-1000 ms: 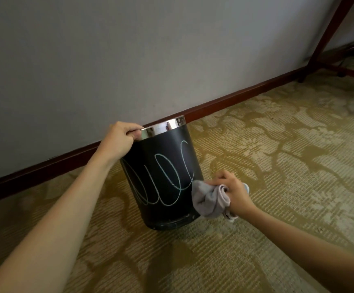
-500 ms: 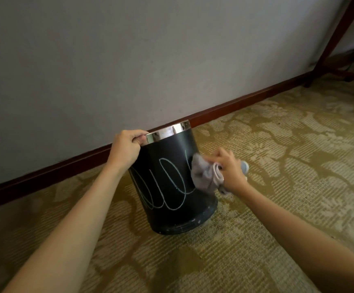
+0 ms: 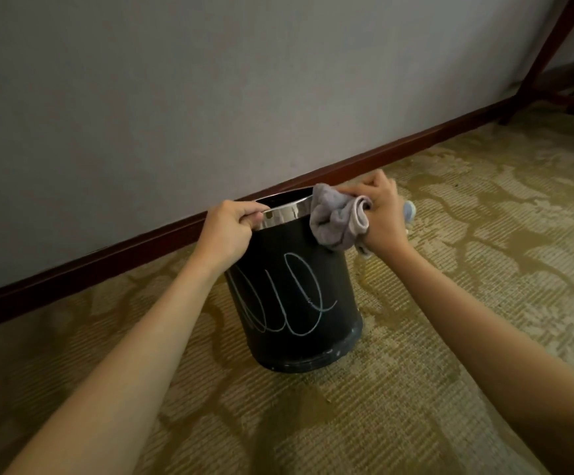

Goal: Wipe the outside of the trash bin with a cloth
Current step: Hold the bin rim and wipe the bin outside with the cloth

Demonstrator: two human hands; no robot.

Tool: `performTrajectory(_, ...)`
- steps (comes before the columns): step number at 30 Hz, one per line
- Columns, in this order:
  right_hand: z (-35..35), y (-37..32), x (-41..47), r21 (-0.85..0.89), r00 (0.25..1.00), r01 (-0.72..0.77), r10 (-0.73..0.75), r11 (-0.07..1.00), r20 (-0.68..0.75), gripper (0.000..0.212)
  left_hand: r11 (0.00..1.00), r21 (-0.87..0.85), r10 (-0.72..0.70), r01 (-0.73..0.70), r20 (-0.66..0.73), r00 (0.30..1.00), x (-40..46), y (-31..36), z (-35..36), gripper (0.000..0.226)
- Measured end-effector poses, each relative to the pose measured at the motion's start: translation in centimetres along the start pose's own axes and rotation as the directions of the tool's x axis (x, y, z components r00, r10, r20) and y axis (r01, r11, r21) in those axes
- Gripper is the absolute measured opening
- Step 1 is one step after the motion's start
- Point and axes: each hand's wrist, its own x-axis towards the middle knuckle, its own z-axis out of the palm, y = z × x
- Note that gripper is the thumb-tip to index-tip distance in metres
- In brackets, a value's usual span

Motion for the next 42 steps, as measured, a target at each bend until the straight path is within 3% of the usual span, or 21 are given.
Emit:
performTrajectory(3, 0.2, 1.0, -0.6, -0.072, 0.999, -0.011, 0.014, 0.997, 0.037, 0.025, 1.0, -0.013, 0.008, -0.008, -0.027, 1.0, 0.0, 0.1, 0.3, 0.027)
performTrajectory(6, 0.1, 2.8, -3.7, -0.19, 0.966, 0.127, -0.077, 0.974, 0.249, 0.017, 0.999, -0.05, -0.017, 0.014, -0.055, 0.998, 0.4, -0.7, -0.5, 0.03)
performTrajectory(9, -0.3, 5.3, -8.1, -0.318, 0.832, 0.338, -0.123, 0.886, 0.541, 0.018, 0.996, -0.077, -0.058, 0.052, -0.079, 0.995, 0.6, -2.1, -1.7, 0.029)
performTrajectory(12, -1.1, 6.1, -10.3, -0.308, 0.745, 0.323, -0.039, 0.895, 0.666, 0.028, 0.995, -0.082, -0.066, 0.06, -0.074, 0.995, 0.6, -2.9, -2.4, 0.029)
performTrajectory(14, -1.1, 5.0, -8.7, -0.298, 0.791, 0.331, -0.091, 0.895, 0.604, 0.027, 0.996, -0.072, -0.052, 0.047, -0.08, 0.995, 0.5, -2.5, -2.2, 0.031)
performTrajectory(17, -0.5, 1.2, -4.2, -0.159, 0.937, 0.203, -0.145, 0.966, 0.318, 0.024, 0.999, -0.038, -0.018, 0.015, -0.076, 0.997, 0.6, -1.2, -1.1, 0.03)
performTrajectory(19, 0.0, -1.4, -1.6, -0.097, 0.979, 0.16, -0.144, 0.982, 0.147, 0.027, 1.0, 0.006, 0.017, -0.016, -0.059, 0.998, 0.7, -0.2, -0.1, 0.028)
performTrajectory(21, 0.6, -2.7, -0.6, -0.149, 0.988, 0.152, -0.144, 0.977, 0.061, 0.032, 0.999, 0.038, 0.038, -0.035, -0.058, 0.998, 0.8, 0.5, 0.6, 0.025)
performTrajectory(24, 0.7, -2.4, -2.3, -0.198, 0.98, 0.193, -0.177, 0.961, 0.093, 0.031, 0.998, 0.056, 0.014, -0.008, -0.105, 0.994, 1.0, 0.6, 0.6, 0.024)
performTrajectory(28, 0.4, 1.1, -7.7, -0.266, 0.891, 0.405, -0.313, 0.875, 0.328, 0.031, 0.999, -0.004, -0.048, 0.048, -0.077, 0.996, 1.1, -0.4, -0.3, 0.026)
performTrajectory(31, 0.2, 3.1, -11.9, -0.269, 0.841, 0.438, -0.286, 0.858, 0.459, 0.037, 0.996, -0.01, -0.087, 0.086, -0.069, 0.994, 1.2, -0.8, -0.6, 0.026)
performTrajectory(34, -0.2, 3.2, -11.5, -0.27, 0.822, 0.457, -0.285, 0.848, 0.494, 0.037, 0.996, 0.032, -0.085, 0.088, -0.084, 0.993, 1.2, -0.2, -0.2, 0.026)
performTrajectory(37, -0.6, 1.5, -8.3, -0.274, 0.857, 0.432, -0.296, 0.859, 0.421, 0.033, 0.995, 0.075, -0.065, 0.073, -0.105, 0.992, 1.2, 0.8, 0.5, 0.024)
performTrajectory(42, -0.3, -1.3, -2.8, -0.216, 0.972, 0.227, -0.208, 0.95, 0.105, 0.03, 0.989, 0.135, -0.047, 0.056, -0.067, 0.997, 0.9, 2.2, 1.1, 0.02)
